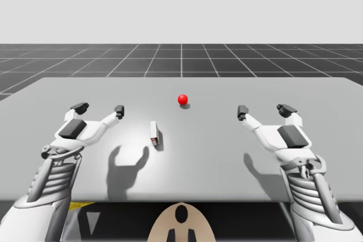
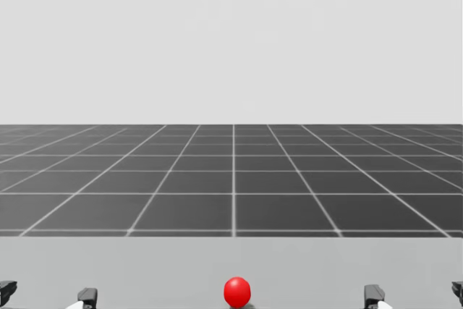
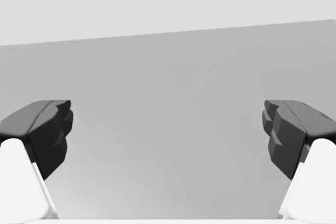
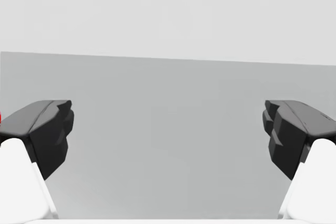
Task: Watch the red light. When it turns green, pick up the object.
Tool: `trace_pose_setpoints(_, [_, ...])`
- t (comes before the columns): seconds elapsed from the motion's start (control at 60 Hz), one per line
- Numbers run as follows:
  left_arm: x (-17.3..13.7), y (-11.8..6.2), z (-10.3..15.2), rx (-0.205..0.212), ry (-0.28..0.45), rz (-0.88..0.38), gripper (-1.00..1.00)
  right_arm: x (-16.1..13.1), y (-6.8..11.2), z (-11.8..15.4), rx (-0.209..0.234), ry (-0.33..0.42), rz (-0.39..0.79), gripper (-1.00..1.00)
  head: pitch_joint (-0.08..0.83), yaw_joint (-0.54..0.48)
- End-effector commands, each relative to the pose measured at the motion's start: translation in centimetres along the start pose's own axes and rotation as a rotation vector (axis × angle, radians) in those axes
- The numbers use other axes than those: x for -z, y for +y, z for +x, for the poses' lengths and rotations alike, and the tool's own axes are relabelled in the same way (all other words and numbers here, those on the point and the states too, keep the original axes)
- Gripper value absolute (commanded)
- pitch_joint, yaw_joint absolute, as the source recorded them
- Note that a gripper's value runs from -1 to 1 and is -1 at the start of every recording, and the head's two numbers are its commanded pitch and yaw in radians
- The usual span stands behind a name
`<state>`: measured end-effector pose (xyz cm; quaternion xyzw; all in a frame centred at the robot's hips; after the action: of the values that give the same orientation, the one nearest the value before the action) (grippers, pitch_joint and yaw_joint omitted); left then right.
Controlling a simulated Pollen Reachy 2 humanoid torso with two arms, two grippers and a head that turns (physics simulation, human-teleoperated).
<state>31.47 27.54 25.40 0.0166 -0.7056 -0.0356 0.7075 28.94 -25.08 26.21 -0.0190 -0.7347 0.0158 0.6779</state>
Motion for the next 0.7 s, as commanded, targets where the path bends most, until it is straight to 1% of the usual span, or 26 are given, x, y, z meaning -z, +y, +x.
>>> trace_pose_setpoints(0.017, [-0.25, 0.94, 0.11, -0.026, 0.057, 0.013, -1.00, -0.74, -0.61, 0.38, 0.054, 0.038, -0.032, -1.00, 0.012, 0.01])
trace_pose_setpoints(0.117, [-0.28, 0.90, 0.12, -0.025, 0.057, 0.012, -1.00, -0.74, -0.60, 0.65, 0.056, 0.029, -0.025, -1.00, 0.022, 0.00])
trace_pose_setpoints(0.167, [-0.29, 0.89, 0.13, -0.025, 0.057, 0.012, -1.00, -0.74, -0.61, 0.70, 0.047, 0.031, -0.029, -1.00, 0.036, 0.00])
trace_pose_setpoints(0.233, [-0.31, 0.85, 0.13, -0.025, 0.058, 0.011, -1.00, -0.75, -0.59, 0.67, 0.049, 0.036, -0.029, -1.00, 0.081, 0.00])
trace_pose_setpoints(0.317, [-0.35, 0.83, 0.14, -0.025, 0.058, 0.011, -1.00, -0.75, -0.54, 0.65, 0.031, 0.026, -0.064, -1.00, 0.143, 0.00])
trace_pose_setpoints(0.4, [-0.39, 0.82, 0.18, -0.025, 0.057, 0.011, -1.00, -0.74, -0.58, 0.66, 0.031, 0.020, -0.074, -1.00, 0.189, 0.00])
trace_pose_setpoints(0.55, [-0.46, 0.83, 0.25, -0.023, 0.050, 0.008, -1.00, -0.65, -0.67, 0.52, 0.042, 0.026, -0.076, -1.00, 0.314, 0.00])
trace_pose_setpoints(0.7, [-0.50, 0.91, 0.31, -0.024, 0.043, 0.003, -1.00, -0.64, -0.75, 0.52, 0.050, 0.028, -0.067, -1.00, 0.396, 0.01])
